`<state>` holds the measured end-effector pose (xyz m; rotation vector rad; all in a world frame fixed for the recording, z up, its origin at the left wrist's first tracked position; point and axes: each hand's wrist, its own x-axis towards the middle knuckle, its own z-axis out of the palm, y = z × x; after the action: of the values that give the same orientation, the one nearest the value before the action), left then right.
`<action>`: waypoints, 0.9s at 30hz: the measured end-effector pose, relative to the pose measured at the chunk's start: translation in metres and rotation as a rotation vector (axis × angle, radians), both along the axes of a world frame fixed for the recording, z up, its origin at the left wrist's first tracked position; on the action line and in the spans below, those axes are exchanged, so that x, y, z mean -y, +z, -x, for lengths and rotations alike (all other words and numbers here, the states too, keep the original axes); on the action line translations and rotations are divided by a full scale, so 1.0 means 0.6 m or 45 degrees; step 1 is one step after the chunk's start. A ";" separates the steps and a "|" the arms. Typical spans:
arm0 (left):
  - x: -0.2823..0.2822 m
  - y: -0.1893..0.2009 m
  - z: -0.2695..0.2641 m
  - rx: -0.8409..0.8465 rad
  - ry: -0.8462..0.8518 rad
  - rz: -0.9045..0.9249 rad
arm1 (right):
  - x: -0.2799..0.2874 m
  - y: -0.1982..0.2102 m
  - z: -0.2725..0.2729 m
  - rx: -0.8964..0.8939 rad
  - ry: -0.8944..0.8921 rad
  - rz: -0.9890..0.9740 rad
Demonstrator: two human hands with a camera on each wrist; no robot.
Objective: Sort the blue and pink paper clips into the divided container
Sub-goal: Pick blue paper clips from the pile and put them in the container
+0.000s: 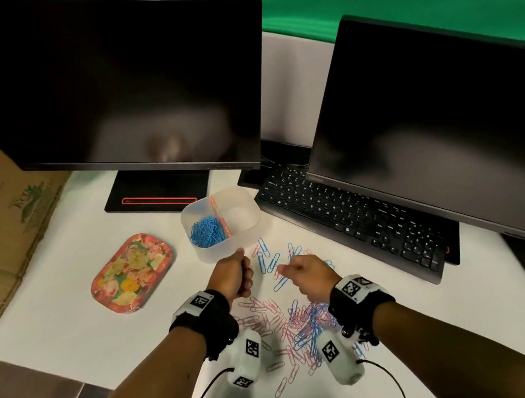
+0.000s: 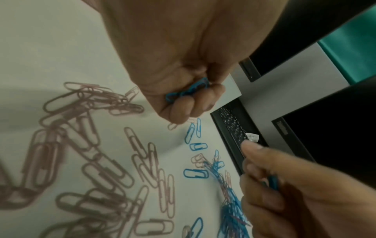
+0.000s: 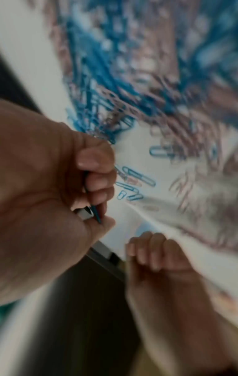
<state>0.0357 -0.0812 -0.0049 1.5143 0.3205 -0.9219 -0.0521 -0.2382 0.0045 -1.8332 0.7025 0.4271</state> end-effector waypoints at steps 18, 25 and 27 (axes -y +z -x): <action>0.020 -0.020 0.017 1.157 -1.158 -1.066 | 0.013 -0.020 0.015 0.043 0.959 0.974; 0.030 -0.014 0.010 1.183 -1.119 -1.136 | 0.007 -0.018 0.006 -0.019 0.985 0.989; 0.032 -0.016 0.010 1.207 -1.187 -1.181 | 0.006 -0.017 0.007 -0.041 0.977 0.993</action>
<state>0.0297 -0.1004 -0.0143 2.8668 -0.8402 -0.6048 -0.0560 -0.2418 -0.0059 -2.8376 0.1347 0.7417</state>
